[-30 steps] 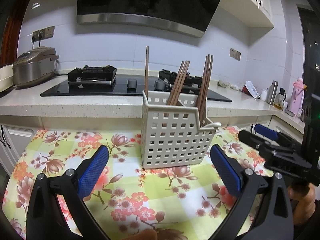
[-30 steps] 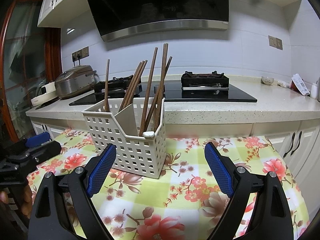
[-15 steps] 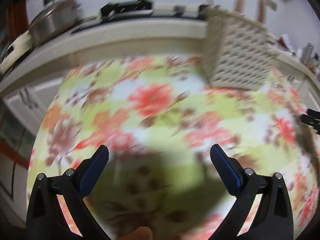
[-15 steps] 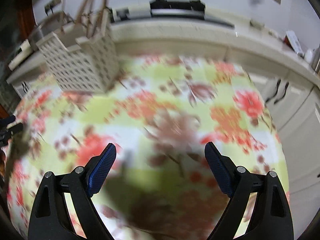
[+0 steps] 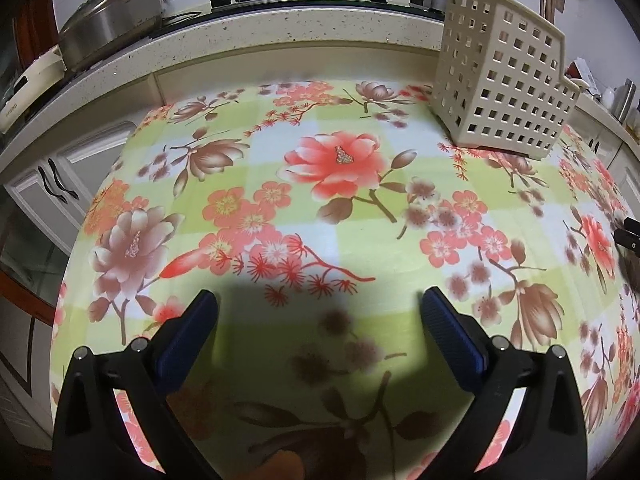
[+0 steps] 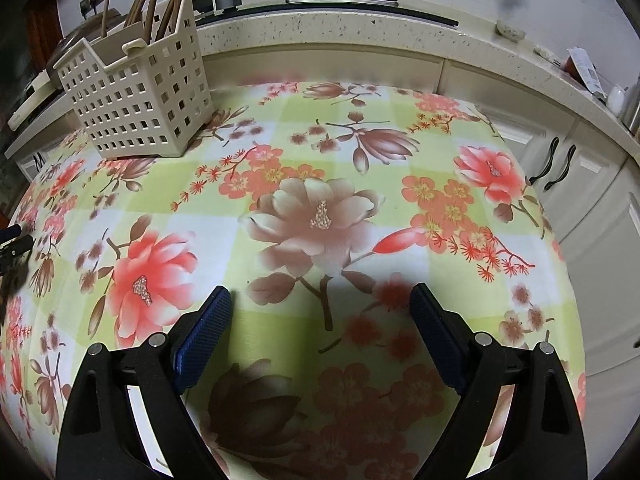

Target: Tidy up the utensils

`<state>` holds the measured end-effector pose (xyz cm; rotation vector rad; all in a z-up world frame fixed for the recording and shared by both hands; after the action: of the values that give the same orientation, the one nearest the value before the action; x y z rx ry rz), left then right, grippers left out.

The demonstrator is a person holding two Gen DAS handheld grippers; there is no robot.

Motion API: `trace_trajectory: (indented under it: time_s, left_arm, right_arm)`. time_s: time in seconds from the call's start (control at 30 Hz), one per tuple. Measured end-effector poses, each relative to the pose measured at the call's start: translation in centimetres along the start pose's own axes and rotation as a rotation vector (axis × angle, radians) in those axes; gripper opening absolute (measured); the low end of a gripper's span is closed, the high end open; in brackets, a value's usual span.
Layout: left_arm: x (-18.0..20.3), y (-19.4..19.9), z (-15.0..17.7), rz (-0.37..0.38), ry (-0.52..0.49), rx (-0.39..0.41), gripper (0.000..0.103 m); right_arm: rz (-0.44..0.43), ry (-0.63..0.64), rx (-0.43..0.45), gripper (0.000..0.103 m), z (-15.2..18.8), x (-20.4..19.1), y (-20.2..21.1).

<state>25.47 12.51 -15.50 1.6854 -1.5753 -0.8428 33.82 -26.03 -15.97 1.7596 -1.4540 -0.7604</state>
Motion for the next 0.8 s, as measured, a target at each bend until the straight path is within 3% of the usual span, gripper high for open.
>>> trace_trajectory:
  time_s: [0.8]
  left_arm:
    - [-0.06,-0.04,0.2,0.0,0.002,-0.008,0.099]
  right_arm:
    - [-0.003,-0.006,0.002,0.085,-0.29,0.1,-0.18]
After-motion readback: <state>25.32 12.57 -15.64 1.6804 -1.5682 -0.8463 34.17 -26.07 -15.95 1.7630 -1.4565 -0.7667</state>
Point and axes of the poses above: each gripper's, at about its wrist camera, not at the fingertips, and y roughly against the way its jaws point, x to its right, z to its underside, the point moved 9 cm from there along -y, roughly the way its jaws point, and after that the axes turned 1 degree about -x, right-handed, at the moved point
